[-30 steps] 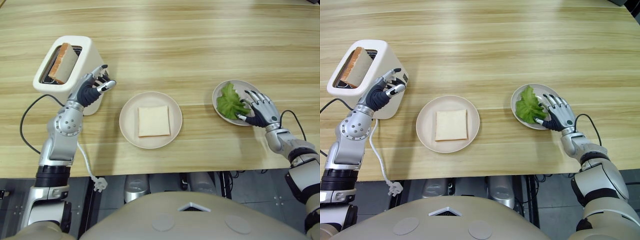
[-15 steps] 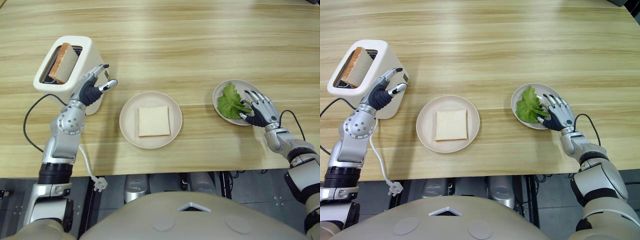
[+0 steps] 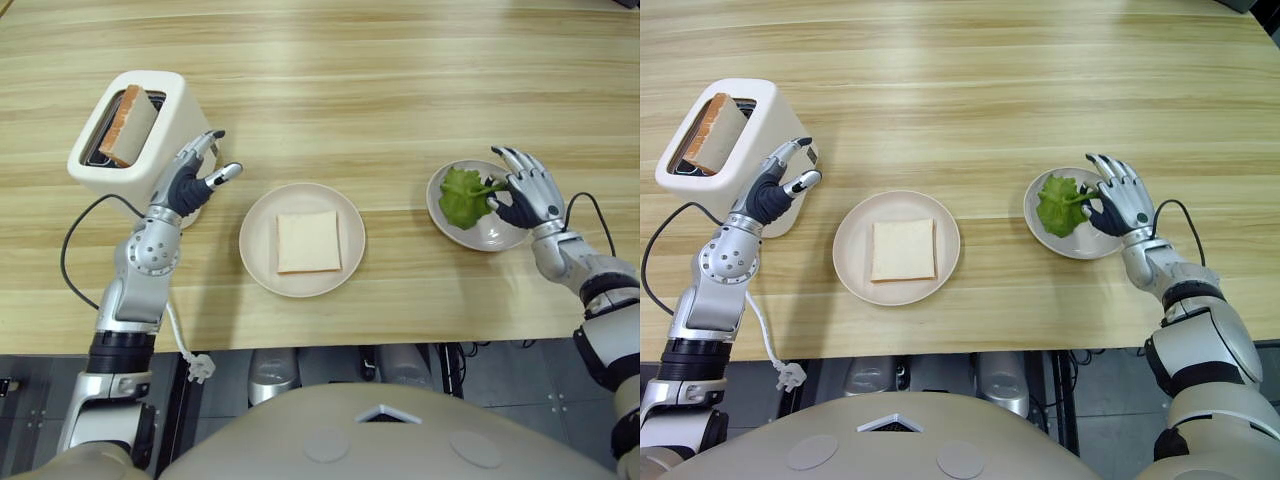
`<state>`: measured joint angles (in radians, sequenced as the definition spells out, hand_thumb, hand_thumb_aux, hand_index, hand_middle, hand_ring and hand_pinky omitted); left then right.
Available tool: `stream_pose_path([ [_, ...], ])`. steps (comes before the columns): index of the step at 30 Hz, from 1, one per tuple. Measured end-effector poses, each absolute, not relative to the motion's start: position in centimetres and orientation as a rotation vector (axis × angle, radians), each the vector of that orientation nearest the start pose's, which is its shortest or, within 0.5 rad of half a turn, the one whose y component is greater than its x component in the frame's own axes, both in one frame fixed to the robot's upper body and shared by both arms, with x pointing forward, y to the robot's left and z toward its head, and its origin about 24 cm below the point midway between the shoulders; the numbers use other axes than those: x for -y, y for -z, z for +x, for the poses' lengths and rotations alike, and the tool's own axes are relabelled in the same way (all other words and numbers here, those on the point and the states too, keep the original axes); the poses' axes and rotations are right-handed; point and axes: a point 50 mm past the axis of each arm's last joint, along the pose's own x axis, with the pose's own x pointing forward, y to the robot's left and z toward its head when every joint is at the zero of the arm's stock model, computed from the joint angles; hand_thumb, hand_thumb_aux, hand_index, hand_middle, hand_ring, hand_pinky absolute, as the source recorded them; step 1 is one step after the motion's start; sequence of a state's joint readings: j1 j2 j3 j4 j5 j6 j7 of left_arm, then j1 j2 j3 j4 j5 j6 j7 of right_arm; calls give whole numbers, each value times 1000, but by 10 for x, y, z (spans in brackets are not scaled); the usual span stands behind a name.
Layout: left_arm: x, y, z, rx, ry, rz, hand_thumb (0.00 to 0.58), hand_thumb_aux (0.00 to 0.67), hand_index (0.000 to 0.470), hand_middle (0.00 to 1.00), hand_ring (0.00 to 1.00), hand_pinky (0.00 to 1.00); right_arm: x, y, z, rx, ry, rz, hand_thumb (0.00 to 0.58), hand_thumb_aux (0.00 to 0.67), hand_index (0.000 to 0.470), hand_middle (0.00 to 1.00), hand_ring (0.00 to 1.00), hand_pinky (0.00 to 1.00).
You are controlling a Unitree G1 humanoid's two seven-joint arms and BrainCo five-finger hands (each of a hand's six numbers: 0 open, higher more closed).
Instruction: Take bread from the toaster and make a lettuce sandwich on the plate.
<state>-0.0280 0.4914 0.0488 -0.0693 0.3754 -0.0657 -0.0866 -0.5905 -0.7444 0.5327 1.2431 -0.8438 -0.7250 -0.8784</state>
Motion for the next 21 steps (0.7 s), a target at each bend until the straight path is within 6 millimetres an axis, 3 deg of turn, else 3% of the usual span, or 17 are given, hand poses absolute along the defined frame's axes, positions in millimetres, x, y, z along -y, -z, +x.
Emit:
stream_pose_path([
  [7, -226, -107, 255, 229, 10, 794, 0, 0, 0, 0, 0, 0, 251, -76, 312, 669, -147, -1312, 580, 670, 460, 0, 0, 0],
  [11, -224, -98, 253, 217, 15, 770, 0, 0, 0, 0, 0, 0, 207, -84, 314, 818, -282, -1176, 580, 670, 460, 0, 0, 0],
  [13, -224, -98, 253, 218, 16, 770, 0, 0, 0, 0, 0, 0, 191, -85, 313, 854, -337, -1126, 580, 670, 460, 0, 0, 0],
  [17, -223, -102, 252, 243, 9, 766, 0, 0, 0, 0, 0, 0, 138, -86, 303, 926, -529, -945, 580, 670, 460, 0, 0, 0],
  [21, -225, -106, 254, 264, -15, 752, 0, 0, 0, 0, 0, 0, 107, -78, 295, 914, -674, -870, 580, 670, 460, 0, 0, 0],
])
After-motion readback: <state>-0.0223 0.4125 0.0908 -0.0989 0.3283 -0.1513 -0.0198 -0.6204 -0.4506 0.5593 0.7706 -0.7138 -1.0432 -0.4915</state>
